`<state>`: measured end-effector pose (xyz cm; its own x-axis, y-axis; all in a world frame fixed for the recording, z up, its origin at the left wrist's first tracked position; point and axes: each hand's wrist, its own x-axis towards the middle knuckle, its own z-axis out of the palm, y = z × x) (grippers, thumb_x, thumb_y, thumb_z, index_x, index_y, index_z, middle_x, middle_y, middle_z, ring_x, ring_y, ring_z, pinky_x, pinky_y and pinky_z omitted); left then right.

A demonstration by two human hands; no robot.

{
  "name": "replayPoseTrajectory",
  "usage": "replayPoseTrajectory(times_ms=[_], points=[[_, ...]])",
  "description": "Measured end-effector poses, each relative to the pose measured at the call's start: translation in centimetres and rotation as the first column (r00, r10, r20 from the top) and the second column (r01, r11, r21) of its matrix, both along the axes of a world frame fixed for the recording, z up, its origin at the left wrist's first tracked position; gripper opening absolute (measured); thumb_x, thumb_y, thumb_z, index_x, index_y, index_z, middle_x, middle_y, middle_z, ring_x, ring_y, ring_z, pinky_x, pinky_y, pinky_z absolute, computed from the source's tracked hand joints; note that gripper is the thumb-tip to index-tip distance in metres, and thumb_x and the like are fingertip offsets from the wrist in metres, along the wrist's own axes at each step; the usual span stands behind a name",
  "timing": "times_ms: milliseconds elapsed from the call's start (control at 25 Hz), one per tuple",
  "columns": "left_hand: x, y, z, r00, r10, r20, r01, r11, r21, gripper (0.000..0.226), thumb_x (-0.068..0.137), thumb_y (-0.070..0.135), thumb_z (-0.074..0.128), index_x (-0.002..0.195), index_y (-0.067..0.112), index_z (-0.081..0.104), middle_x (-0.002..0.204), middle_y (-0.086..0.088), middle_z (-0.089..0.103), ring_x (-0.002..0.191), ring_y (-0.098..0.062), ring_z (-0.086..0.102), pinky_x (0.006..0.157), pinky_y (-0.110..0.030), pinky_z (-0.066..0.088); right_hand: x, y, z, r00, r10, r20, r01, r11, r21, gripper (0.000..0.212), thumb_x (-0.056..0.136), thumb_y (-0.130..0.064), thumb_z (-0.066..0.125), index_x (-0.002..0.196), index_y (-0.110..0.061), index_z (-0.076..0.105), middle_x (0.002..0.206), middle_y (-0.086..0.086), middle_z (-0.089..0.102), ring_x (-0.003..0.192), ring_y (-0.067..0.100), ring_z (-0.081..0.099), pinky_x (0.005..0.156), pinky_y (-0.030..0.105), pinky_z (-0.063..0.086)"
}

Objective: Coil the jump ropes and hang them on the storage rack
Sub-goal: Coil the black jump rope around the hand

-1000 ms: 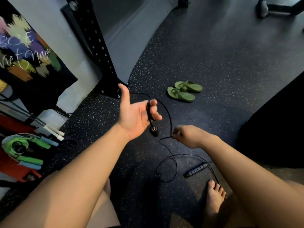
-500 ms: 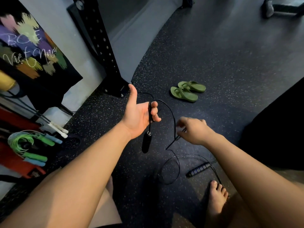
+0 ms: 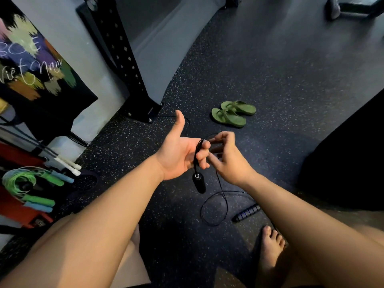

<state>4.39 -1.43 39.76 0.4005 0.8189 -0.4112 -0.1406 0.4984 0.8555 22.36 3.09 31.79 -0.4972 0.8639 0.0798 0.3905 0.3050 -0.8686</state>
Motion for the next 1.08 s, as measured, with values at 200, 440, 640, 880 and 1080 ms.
replayPoseTrajectory(times_ms=[200, 440, 640, 880, 1080], points=[[0.6, 0.1, 0.4, 0.995, -0.078, 0.059, 0.077, 0.997, 0.008, 0.105, 0.063, 0.098, -0.002, 0.085, 0.012, 0.053, 0.064, 0.0, 0.044, 0.064, -0.024, 0.057, 0.091, -0.046, 0.041, 0.5, 1.2, 0.5, 0.984, -0.124, 0.129, 0.115, 0.991, 0.069, 0.018, 0.101, -0.032, 0.055, 0.11, -0.017, 0.051, 0.089, -0.002, 0.066, 0.076, 0.018, 0.063, 0.072, 0.039, 0.051], [-0.1, 0.7, 0.0, 0.923, 0.157, 0.352, -0.169, 0.986, 0.004, 0.12, 0.062, 0.102, 0.012, 0.108, 0.003, 0.062, 0.089, -0.01, 0.067, 0.092, -0.033, 0.065, 0.099, -0.043, 0.045, 0.3, 1.2, -0.2, 0.946, 0.115, 0.304, -0.131, 0.991, 0.031, 0.032, 0.105, -0.032, 0.047, 0.091, -0.01, 0.066, 0.084, 0.006, 0.062, 0.084, 0.024, 0.06, 0.081, 0.041, 0.048], [-0.7, 1.2, -0.4, 0.883, 0.333, 0.331, -0.368, 0.928, 0.049, 0.138, 0.069, 0.098, 0.001, 0.148, -0.007, 0.039, 0.139, -0.023, 0.061, 0.134, -0.036, 0.056, 0.122, -0.047, 0.029, -0.4, 0.0, 0.5, 0.945, 0.267, 0.191, -0.194, 0.924, -0.331, 0.028, 0.102, -0.034, 0.053, 0.083, -0.018, 0.067, 0.08, 0.004, 0.077, 0.075, 0.025, 0.07, 0.079, 0.044, 0.057], [-3.0, 2.4, -0.9, 0.781, 0.529, 0.332, -0.566, 0.824, 0.02, 0.137, 0.07, 0.097, -0.001, 0.156, -0.007, 0.022, 0.148, -0.021, 0.054, 0.139, -0.032, 0.051, 0.122, -0.045, 0.027, -0.3, -0.8, 2.6, 0.85, 0.446, 0.281, -0.316, 0.857, -0.407, 0.027, 0.103, -0.038, 0.05, 0.084, -0.023, 0.062, 0.065, 0.001, 0.066, 0.051, 0.009, 0.048, 0.055, 0.024, 0.04], [-3.1, 2.2, -1.6, 0.808, 0.52, 0.277, -0.552, 0.832, 0.05, 0.14, 0.064, 0.098, 0.007, 0.158, -0.006, 0.013, 0.153, -0.022, 0.048, 0.143, -0.031, 0.046, 0.124, -0.045, 0.023, -0.2, -1.3, 4.3, 0.784, 0.48, 0.394, -0.461, 0.875, -0.148, 0.043, 0.104, -0.047, 0.04, 0.105, -0.012, 0.064, 0.086, 0.003, 0.067, 0.079, 0.016, 0.064, 0.074, 0.035, 0.052]])
